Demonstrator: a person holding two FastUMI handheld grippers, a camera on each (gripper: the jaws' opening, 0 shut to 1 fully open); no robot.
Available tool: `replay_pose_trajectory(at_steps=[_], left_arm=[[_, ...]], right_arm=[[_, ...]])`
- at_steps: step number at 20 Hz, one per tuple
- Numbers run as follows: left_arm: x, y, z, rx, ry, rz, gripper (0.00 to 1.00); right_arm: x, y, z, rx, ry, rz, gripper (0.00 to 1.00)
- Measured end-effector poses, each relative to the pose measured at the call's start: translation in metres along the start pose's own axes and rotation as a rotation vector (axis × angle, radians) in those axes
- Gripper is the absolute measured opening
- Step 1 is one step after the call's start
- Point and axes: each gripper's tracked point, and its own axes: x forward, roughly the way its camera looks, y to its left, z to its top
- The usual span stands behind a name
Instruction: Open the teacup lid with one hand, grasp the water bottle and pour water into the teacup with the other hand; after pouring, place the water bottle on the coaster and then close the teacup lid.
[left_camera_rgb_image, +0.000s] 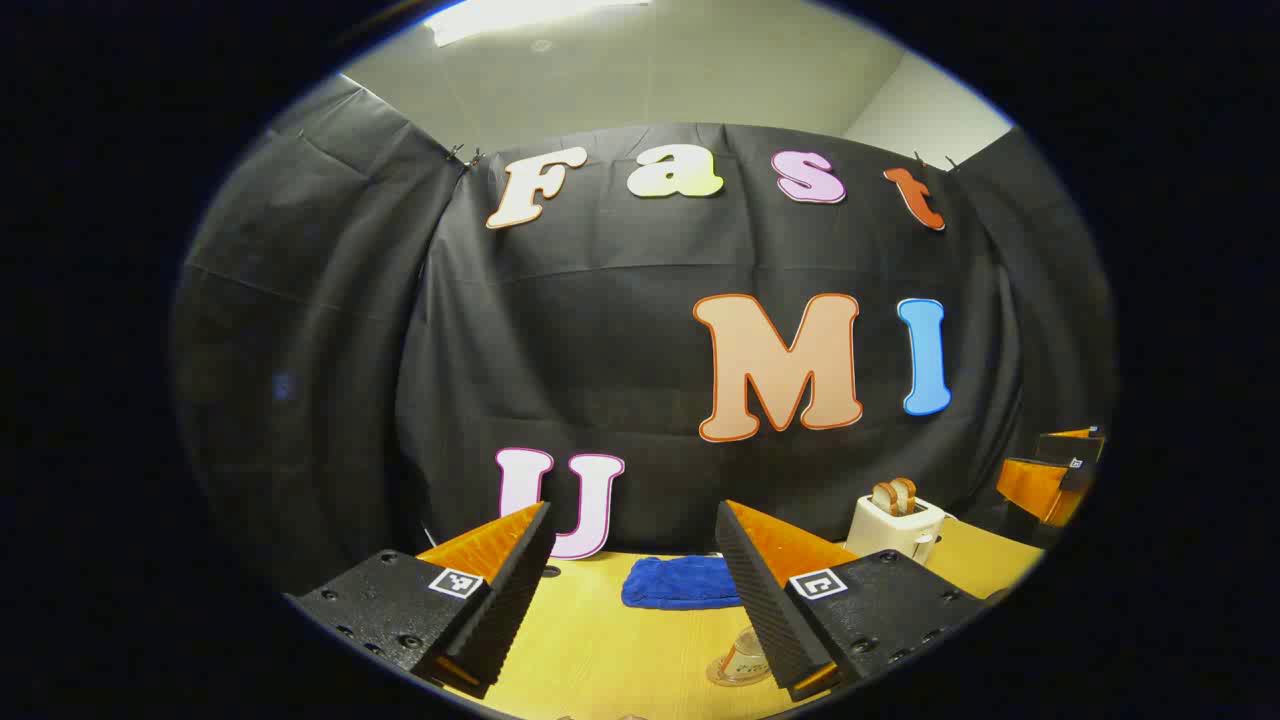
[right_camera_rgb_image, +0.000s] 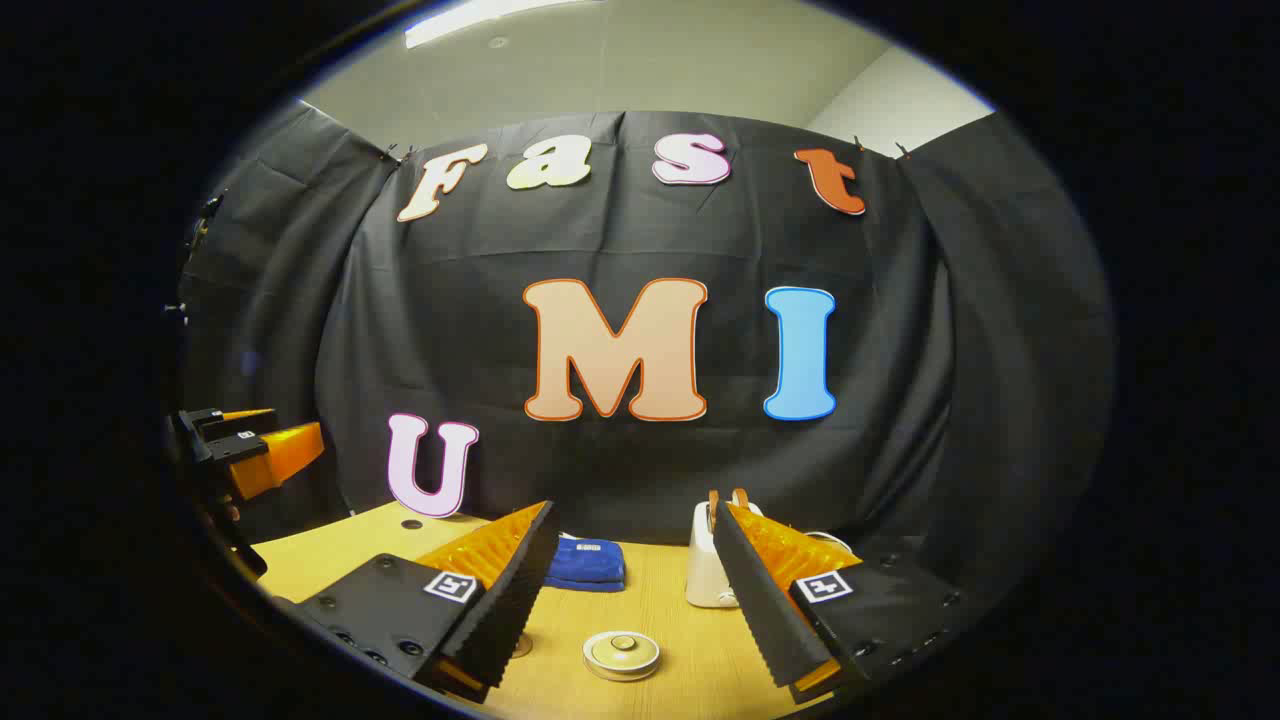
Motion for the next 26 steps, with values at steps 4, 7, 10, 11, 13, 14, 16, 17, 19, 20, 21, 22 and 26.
replay_pose_trajectory(at_steps=[4,7,10,11,13,14,16,17,19,20,21,22,26], left_arm=[[-0.003,-0.002,-0.002,0.019,0.007,-0.003,0.95],[-0.005,-0.005,0.000,0.032,0.001,-0.005,0.95],[-0.004,-0.004,-0.002,0.036,0.007,0.001,0.92],[-0.004,-0.006,-0.003,0.035,0.010,-0.001,0.94],[-0.004,-0.008,-0.003,0.036,0.010,-0.003,0.92],[-0.003,-0.008,-0.003,0.039,0.011,-0.004,0.95],[-0.003,-0.010,-0.003,0.039,0.011,-0.007,0.94],[-0.004,-0.010,-0.004,0.037,0.011,-0.008,0.94],[-0.004,-0.011,-0.004,0.037,0.013,-0.007,0.94],[-0.004,-0.010,-0.005,0.037,0.014,-0.007,0.95],[-0.005,-0.011,-0.004,0.037,0.015,-0.005,0.95],[-0.005,-0.010,-0.004,0.038,0.015,-0.004,0.95],[-0.007,-0.008,-0.002,0.043,0.010,0.002,0.95]], right_arm=[[0.000,0.005,-0.008,-0.005,0.013,0.024,0.97],[-0.002,0.007,-0.010,-0.012,0.011,0.033,0.97],[-0.001,0.006,-0.016,-0.008,0.018,0.039,0.97],[0.000,0.002,-0.019,-0.013,0.019,0.032,0.97],[0.002,-0.001,-0.024,-0.023,0.027,0.027,0.97],[0.002,-0.003,-0.027,-0.027,0.034,0.026,0.97],[0.003,-0.003,-0.029,-0.030,0.041,0.026,0.98],[0.003,-0.004,-0.030,-0.030,0.041,0.026,0.99],[0.004,-0.003,-0.030,-0.031,0.041,0.030,1.00],[0.004,-0.002,-0.030,-0.035,0.042,0.035,1.00],[0.004,-0.001,-0.031,-0.039,0.042,0.038,1.00],[0.004,-0.001,-0.030,-0.043,0.042,0.041,1.00],[0.008,0.002,-0.040,-0.049,0.065,0.055,0.99]])
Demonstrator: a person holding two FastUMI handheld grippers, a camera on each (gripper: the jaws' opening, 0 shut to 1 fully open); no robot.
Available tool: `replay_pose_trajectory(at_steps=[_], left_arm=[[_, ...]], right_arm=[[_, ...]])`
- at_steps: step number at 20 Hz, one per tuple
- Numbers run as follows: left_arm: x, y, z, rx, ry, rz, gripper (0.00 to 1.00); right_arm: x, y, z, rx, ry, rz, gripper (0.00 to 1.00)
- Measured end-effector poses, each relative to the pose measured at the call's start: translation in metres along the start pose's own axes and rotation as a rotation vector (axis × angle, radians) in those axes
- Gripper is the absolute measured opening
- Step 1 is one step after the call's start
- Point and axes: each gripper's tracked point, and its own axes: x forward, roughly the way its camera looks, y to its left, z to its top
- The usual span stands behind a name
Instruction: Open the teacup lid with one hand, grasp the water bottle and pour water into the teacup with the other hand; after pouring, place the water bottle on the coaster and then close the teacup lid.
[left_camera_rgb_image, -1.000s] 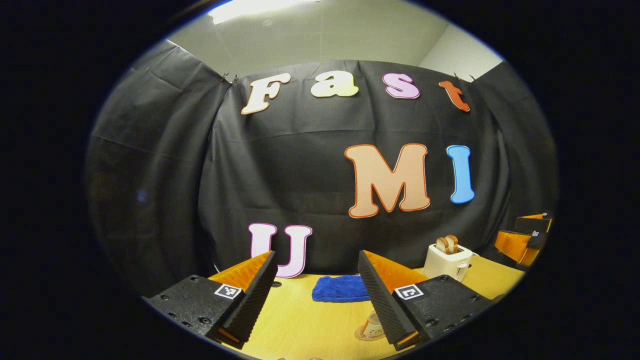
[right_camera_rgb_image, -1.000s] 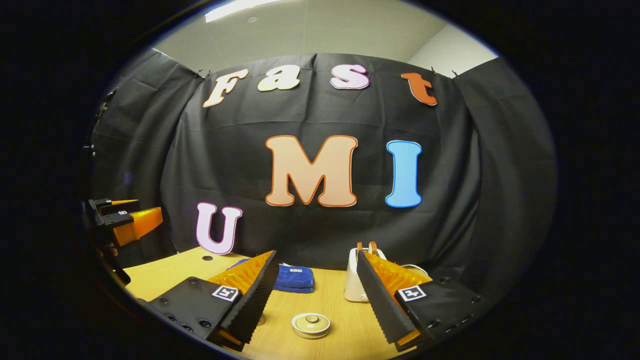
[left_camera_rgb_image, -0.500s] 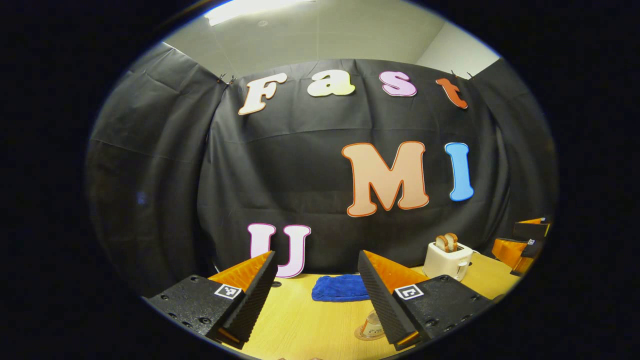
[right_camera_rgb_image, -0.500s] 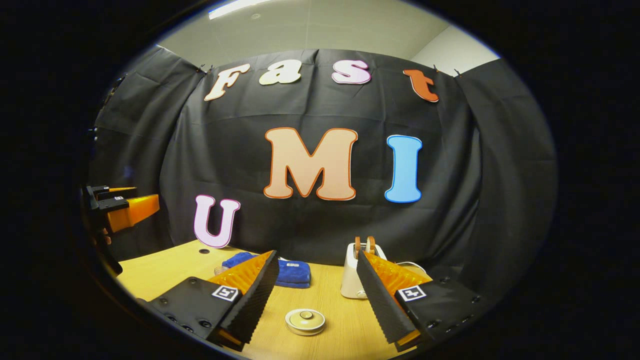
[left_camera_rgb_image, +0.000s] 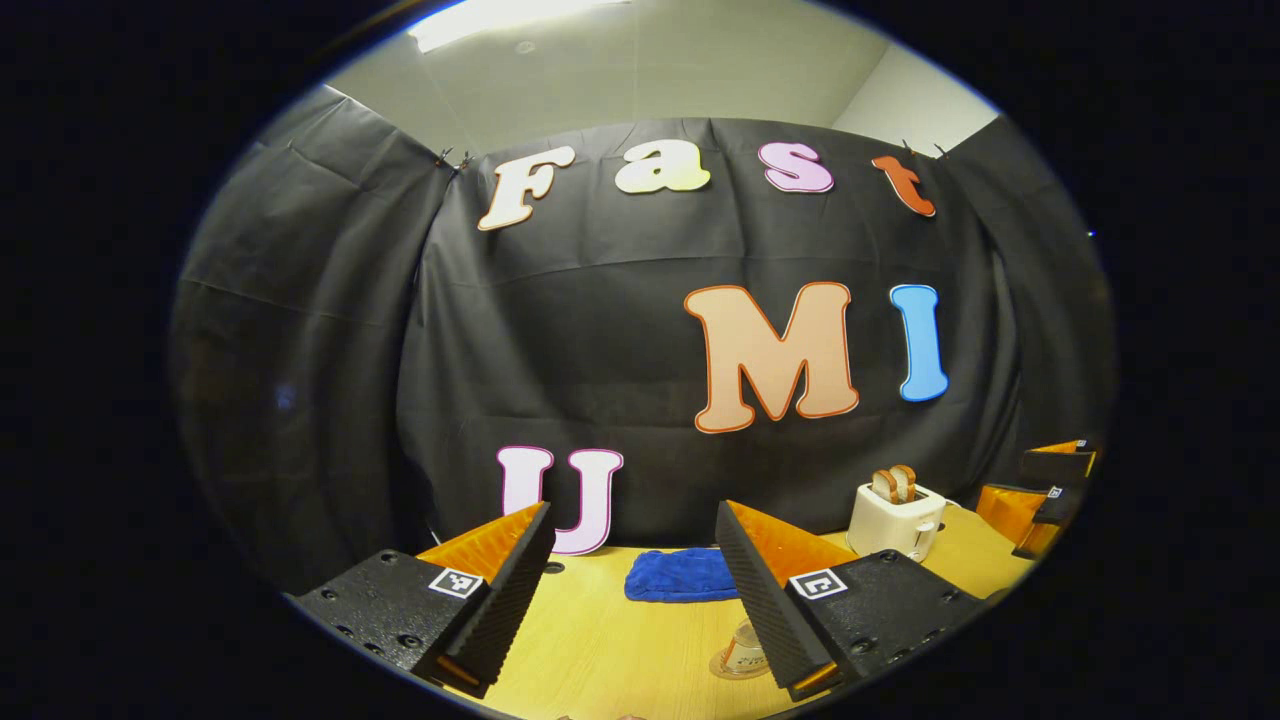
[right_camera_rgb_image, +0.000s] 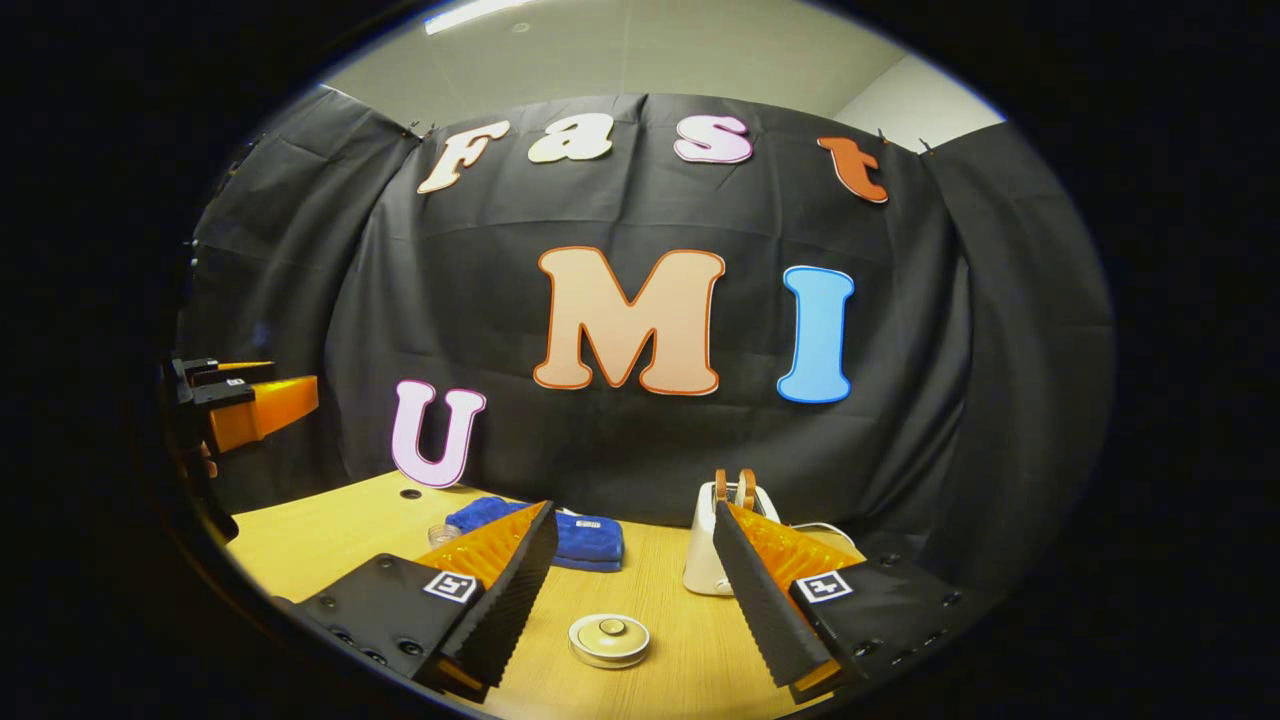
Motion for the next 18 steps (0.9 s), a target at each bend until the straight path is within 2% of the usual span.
replay_pose_trajectory(at_steps=[2,7,18], left_arm=[[-0.002,0.002,-0.002,0.003,0.005,0.003,0.92],[-0.008,0.010,-0.005,0.021,0.021,0.027,0.95],[-0.020,0.029,-0.007,0.081,0.047,0.087,0.96]], right_arm=[[0.004,0.000,-0.007,-0.009,0.017,0.011,1.00],[0.021,0.003,-0.036,-0.049,0.077,0.034,0.97],[0.052,0.008,-0.129,-0.075,0.277,0.085,0.97]])
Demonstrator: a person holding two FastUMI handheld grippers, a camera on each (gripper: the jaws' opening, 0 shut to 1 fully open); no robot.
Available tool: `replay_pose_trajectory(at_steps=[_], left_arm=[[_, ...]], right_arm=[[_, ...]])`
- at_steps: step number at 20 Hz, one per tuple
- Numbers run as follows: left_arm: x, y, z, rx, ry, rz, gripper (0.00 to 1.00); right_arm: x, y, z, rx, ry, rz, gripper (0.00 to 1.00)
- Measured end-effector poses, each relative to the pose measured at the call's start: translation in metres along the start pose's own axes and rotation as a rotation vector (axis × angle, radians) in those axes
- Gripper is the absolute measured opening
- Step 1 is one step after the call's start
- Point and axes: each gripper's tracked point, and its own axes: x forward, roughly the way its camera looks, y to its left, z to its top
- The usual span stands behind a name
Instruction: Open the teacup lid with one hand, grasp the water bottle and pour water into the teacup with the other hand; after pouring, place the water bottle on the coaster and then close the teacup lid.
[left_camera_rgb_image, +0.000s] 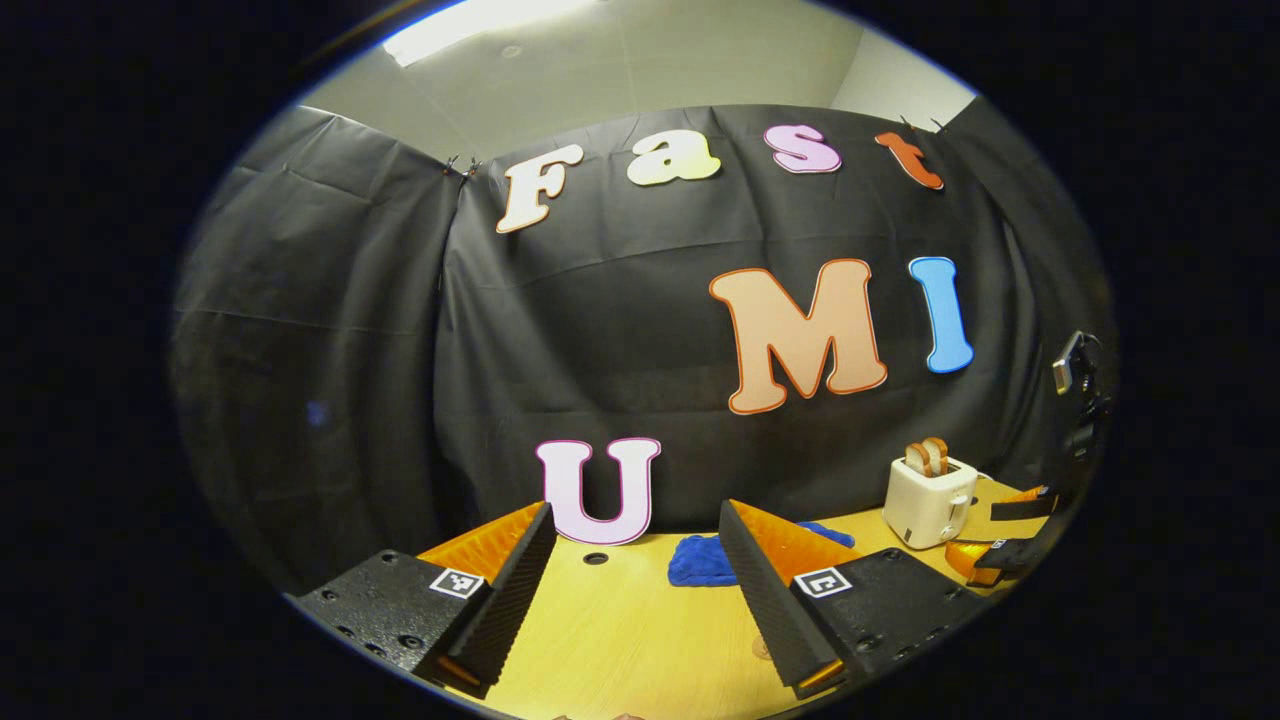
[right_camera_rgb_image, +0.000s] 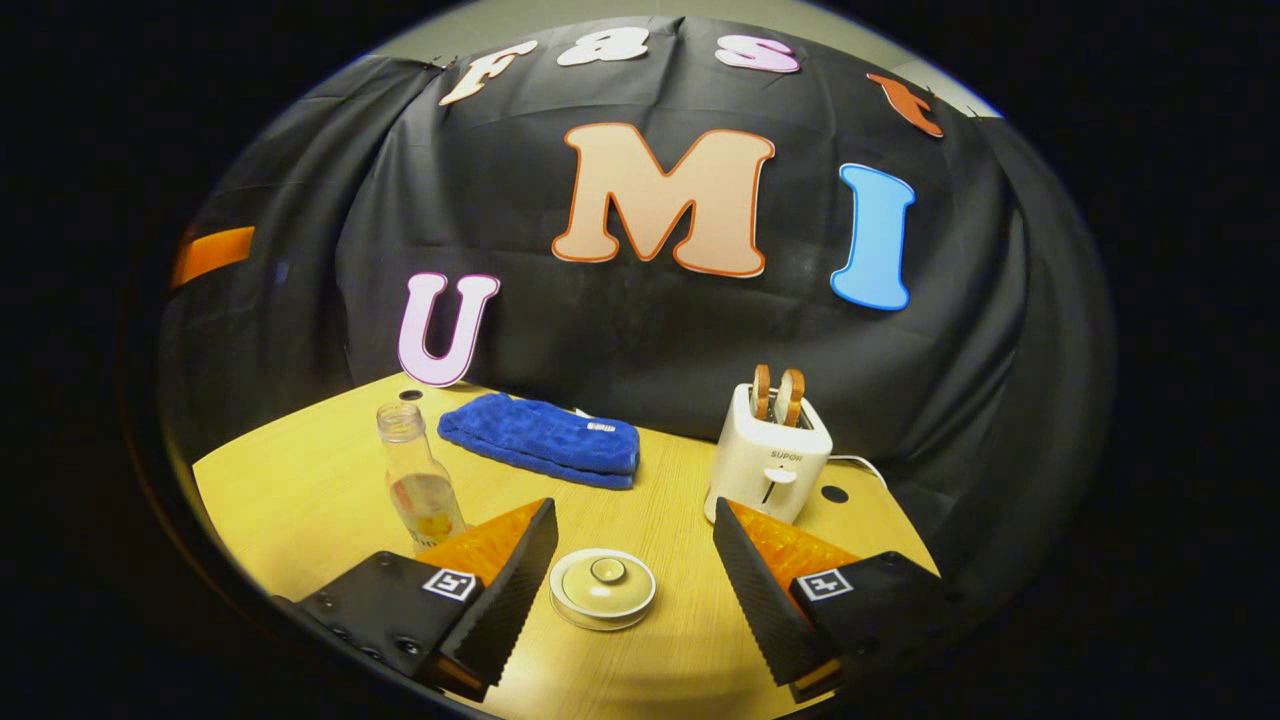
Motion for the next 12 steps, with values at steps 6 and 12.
replay_pose_trajectory(at_steps=[6,12], left_arm=[[-0.007,0.010,-0.008,0.014,0.021,0.034,0.99],[-0.013,0.019,-0.010,0.023,0.033,0.059,0.96]], right_arm=[[0.029,0.010,-0.029,-0.039,0.051,0.021,0.97],[0.050,0.015,-0.063,-0.066,0.122,0.021,0.92]])
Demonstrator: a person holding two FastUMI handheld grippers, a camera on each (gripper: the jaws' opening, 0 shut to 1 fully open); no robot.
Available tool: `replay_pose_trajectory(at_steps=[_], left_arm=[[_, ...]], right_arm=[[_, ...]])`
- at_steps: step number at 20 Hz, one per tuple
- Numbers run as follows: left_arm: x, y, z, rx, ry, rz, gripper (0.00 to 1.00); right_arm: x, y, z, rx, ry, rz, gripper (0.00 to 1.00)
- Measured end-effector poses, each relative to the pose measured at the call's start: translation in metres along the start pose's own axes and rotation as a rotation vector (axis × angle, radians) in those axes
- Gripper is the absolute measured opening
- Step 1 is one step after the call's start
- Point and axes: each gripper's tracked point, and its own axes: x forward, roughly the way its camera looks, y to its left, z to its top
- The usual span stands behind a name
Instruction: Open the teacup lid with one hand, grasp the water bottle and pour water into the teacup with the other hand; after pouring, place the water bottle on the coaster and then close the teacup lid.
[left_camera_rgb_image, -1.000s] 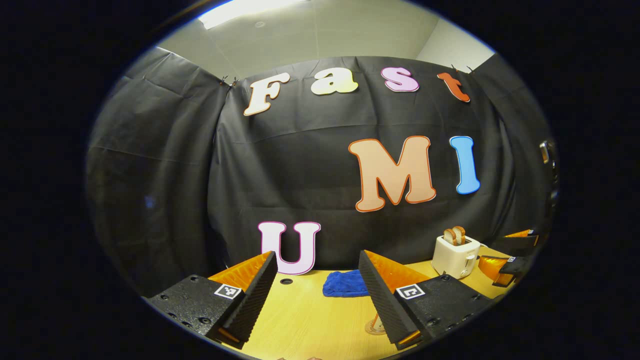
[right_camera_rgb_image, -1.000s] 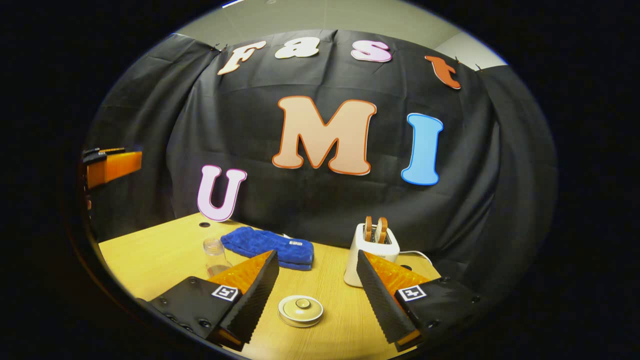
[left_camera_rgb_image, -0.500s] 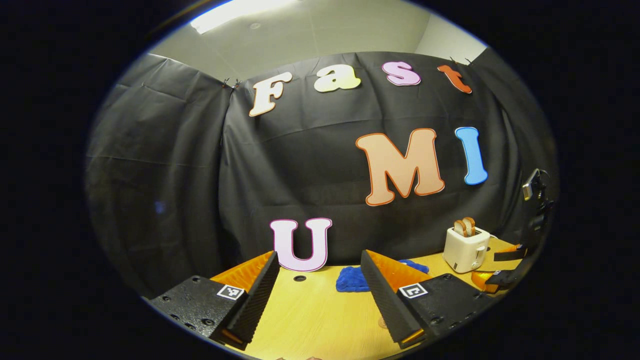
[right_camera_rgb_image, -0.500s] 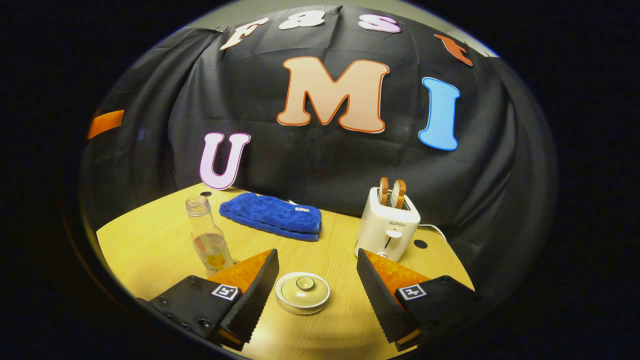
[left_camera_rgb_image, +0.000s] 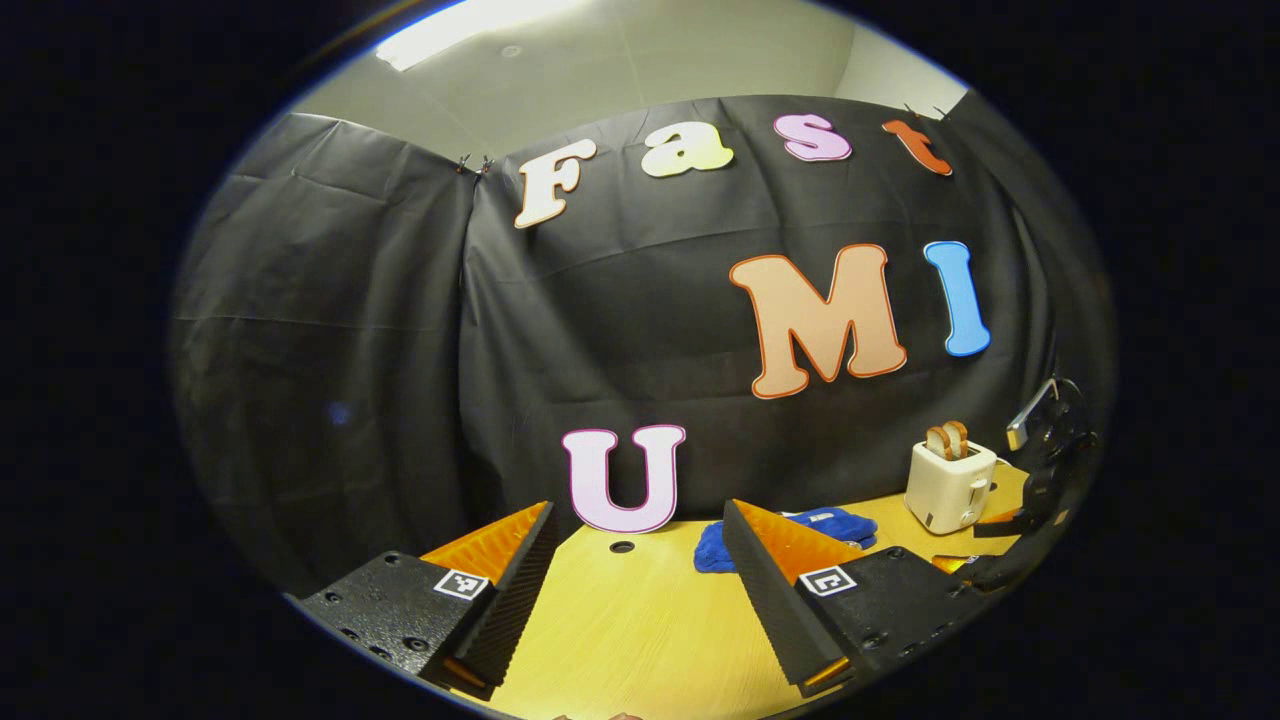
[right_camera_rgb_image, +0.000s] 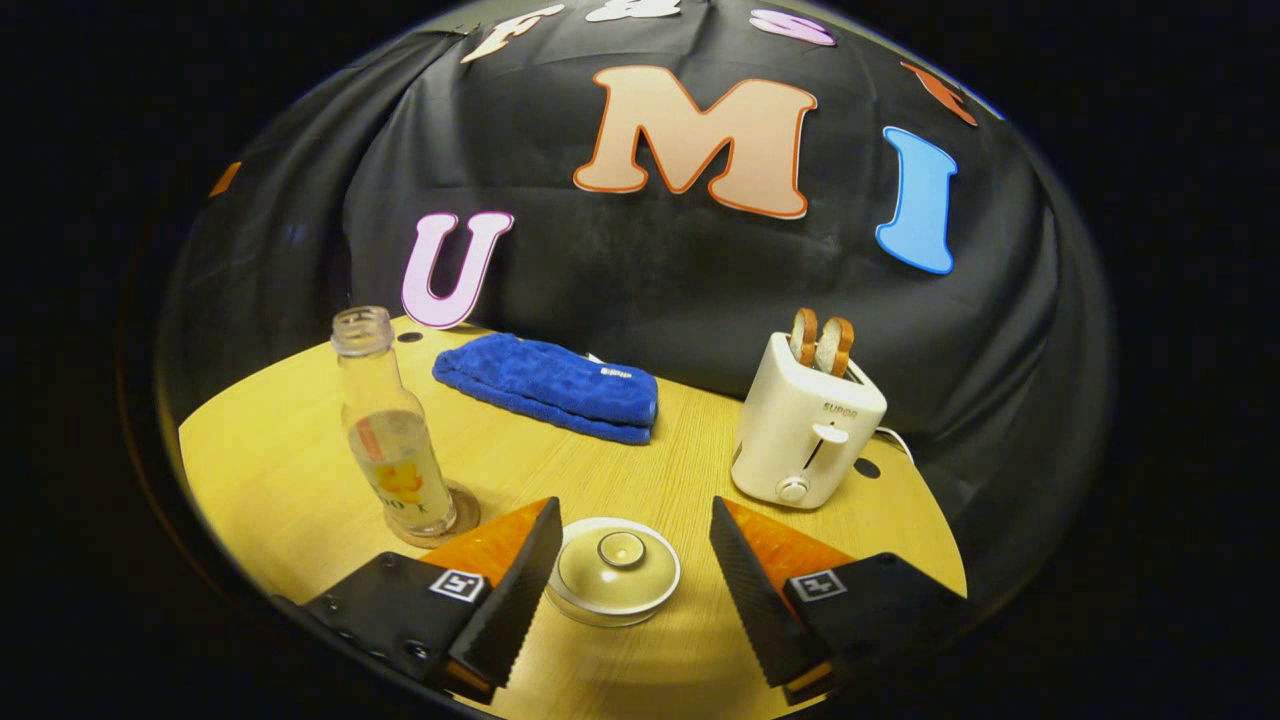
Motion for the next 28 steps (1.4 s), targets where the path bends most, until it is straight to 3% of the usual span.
replay_pose_trajectory(at_steps=[2,6,9,10,11,12,13,15,16,17,19,28], left_arm=[[0.000,0.001,-0.003,0.002,0.006,0.004,0.96],[0.001,0.000,-0.008,0.011,0.024,0.001,0.96],[0.002,0.000,-0.007,0.019,0.023,0.002,0.96],[0.002,0.000,-0.006,0.022,0.021,0.002,0.96],[0.002,0.001,-0.006,0.025,0.021,0.001,0.96],[0.002,0.000,-0.006,0.026,0.023,0.000,0.96],[0.002,0.000,-0.007,0.027,0.027,0.001,0.96],[0.002,0.000,-0.007,0.028,0.029,-0.001,0.96],[0.002,0.000,-0.007,0.028,0.028,-0.004,0.96],[0.003,0.000,-0.008,0.028,0.028,-0.006,0.99],[0.002,-0.001,-0.008,0.024,0.025,-0.010,0.96],[0.009,-0.026,-0.025,-0.028,0.008,-0.108,0.96]], right_arm=[[0.007,0.003,-0.010,-0.001,0.020,0.000,0.84],[0.016,0.007,-0.018,-0.010,0.041,0.011,0.79],[0.020,0.007,-0.025,-0.017,0.054,0.005,0.67],[0.022,0.009,-0.029,-0.019,0.065,0.009,0.53],[0.020,0.009,-0.031,-0.028,0.072,0.012,0.67],[0.023,0.011,-0.032,-0.037,0.067,0.012,0.67],[0.022,0.010,-0.029,-0.050,0.062,0.003,0.51],[0.022,0.012,-0.031,-0.059,0.059,0.004,0.41],[0.014,0.011,-0.029,-0.066,0.055,-0.007,0.40],[0.021,0.011,-0.031,-0.065,0.062,-0.004,0.33],[0.024,0.011,-0.032,-0.054,0.068,-0.003,0.28],[0.010,0.007,-0.010,0.006,0.039,0.003,0.28]])
